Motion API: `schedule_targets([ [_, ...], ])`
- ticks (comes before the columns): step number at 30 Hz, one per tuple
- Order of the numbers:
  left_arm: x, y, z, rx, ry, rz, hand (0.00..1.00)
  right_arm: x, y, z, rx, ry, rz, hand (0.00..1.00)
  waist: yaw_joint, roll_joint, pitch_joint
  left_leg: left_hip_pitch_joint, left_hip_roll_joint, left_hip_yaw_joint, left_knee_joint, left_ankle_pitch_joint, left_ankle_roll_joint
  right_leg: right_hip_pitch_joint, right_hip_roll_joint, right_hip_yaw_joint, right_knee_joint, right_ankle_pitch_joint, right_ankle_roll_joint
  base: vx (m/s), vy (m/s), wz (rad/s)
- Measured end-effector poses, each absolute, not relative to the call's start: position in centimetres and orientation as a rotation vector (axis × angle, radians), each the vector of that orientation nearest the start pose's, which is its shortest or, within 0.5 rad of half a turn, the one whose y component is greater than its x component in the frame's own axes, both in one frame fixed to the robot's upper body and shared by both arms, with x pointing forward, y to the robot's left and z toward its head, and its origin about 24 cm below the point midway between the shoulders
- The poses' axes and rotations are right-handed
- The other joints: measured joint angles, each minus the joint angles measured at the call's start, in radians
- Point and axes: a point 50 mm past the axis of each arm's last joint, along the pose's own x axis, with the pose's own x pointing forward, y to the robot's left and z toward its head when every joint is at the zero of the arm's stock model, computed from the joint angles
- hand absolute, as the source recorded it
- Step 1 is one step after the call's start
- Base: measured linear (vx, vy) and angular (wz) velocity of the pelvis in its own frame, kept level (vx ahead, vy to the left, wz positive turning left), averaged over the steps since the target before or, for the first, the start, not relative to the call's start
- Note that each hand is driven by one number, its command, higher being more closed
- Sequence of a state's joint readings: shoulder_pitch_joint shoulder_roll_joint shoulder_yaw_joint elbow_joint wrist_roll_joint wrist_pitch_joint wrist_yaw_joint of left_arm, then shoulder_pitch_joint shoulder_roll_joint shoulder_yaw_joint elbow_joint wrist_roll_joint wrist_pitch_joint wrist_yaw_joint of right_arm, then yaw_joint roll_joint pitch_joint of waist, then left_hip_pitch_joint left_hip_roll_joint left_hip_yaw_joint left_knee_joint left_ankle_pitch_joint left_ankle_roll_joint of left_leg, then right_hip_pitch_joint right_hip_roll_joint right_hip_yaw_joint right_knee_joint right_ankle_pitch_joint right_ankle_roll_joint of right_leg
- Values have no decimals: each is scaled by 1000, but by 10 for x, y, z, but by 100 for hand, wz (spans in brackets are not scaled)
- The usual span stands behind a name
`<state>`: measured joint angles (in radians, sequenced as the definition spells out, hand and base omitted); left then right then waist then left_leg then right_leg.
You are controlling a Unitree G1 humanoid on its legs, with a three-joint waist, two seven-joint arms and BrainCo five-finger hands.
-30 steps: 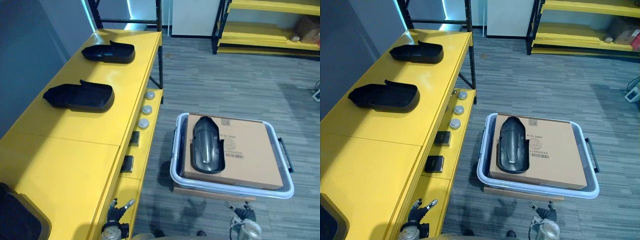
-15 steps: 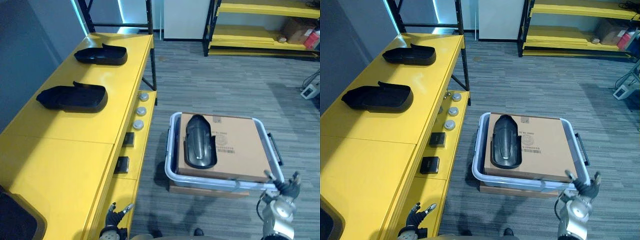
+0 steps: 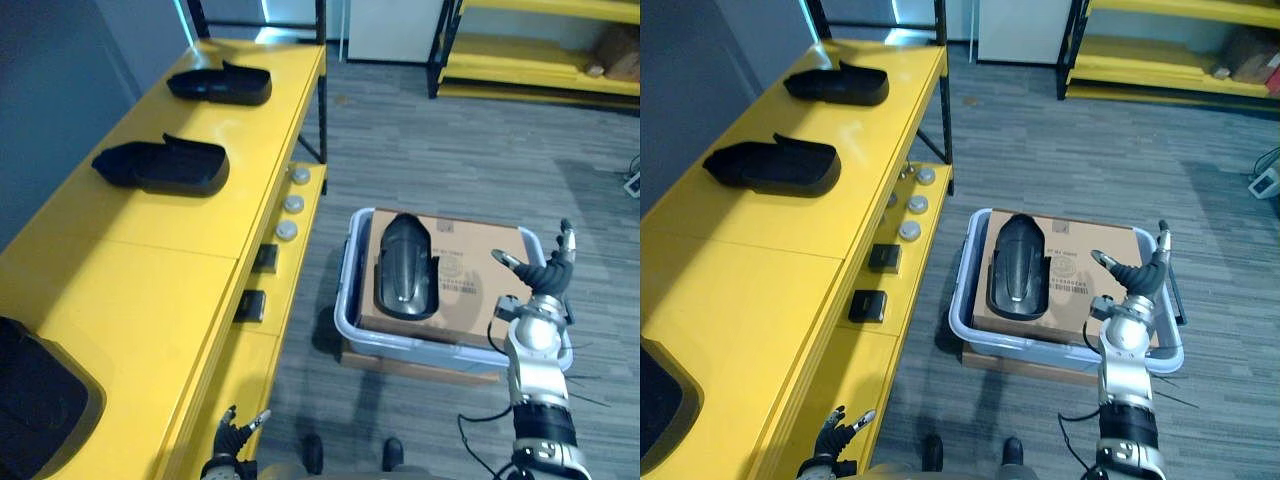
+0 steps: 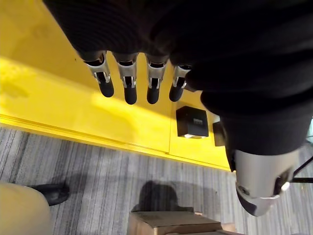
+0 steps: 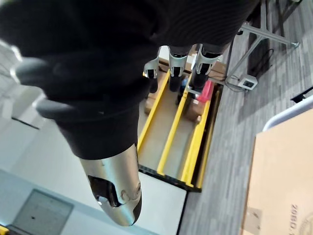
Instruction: Walk over and take plastic housings, then place them on the shelf
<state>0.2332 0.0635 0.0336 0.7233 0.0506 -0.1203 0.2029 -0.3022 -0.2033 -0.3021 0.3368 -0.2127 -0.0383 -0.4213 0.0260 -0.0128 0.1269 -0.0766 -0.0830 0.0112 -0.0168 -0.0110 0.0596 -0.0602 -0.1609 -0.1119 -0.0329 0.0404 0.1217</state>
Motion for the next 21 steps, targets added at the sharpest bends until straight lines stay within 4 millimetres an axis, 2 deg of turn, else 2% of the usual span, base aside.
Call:
schedule_targets([
  [4, 121, 194, -127, 174, 777, 276, 0, 313, -265, 67, -319, 17, -708, 0, 20, 9, 49, -57, 0, -7, 24, 0, 0, -42, 0, -3, -1, 26, -3, 1, 24, 7],
  [7, 128, 189, -124, 171, 742, 261, 0, 332, -264, 75, -316, 46, -712, 0, 25, 28, 93, -86, 0, -19, 42, 0, 0, -58, 0, -11, -2, 48, -7, -14, 25, 11],
  [8, 131, 187, -123, 164, 736, 256, 0, 338, -266, 78, -323, 55, -714, 0, 41, 34, 98, -104, 1, -20, 49, 0, 0, -72, 1, -14, -2, 61, -11, -17, 26, 4],
  [11, 137, 183, -121, 159, 716, 256, 0, 350, -272, 88, -339, 81, -723, 0, 45, 46, 131, -129, -2, -32, 62, 4, 6, -86, 0, -23, -3, 76, -17, -14, 36, 10],
  [17, 144, 180, -116, 138, 673, 270, 0, 366, -272, 92, -334, 170, -713, 0, 47, 53, 184, -172, -7, -41, 68, 20, 20, -122, -2, -27, -3, 101, -31, -11, 16, 5],
  [18, 146, 180, -115, 137, 665, 268, 0, 367, -274, 93, -332, 178, -715, 100, 47, 55, 193, -173, -7, -43, 68, 22, 19, -122, -2, -29, -3, 104, -34, -10, 6, 8],
  [21, 152, 178, -113, 132, 648, 259, 0, 372, -280, 103, -336, 184, -732, 100, 47, 58, 218, -178, -9, -61, 60, 36, 17, -123, -1, -40, -3, 107, -38, -13, -6, 16],
])
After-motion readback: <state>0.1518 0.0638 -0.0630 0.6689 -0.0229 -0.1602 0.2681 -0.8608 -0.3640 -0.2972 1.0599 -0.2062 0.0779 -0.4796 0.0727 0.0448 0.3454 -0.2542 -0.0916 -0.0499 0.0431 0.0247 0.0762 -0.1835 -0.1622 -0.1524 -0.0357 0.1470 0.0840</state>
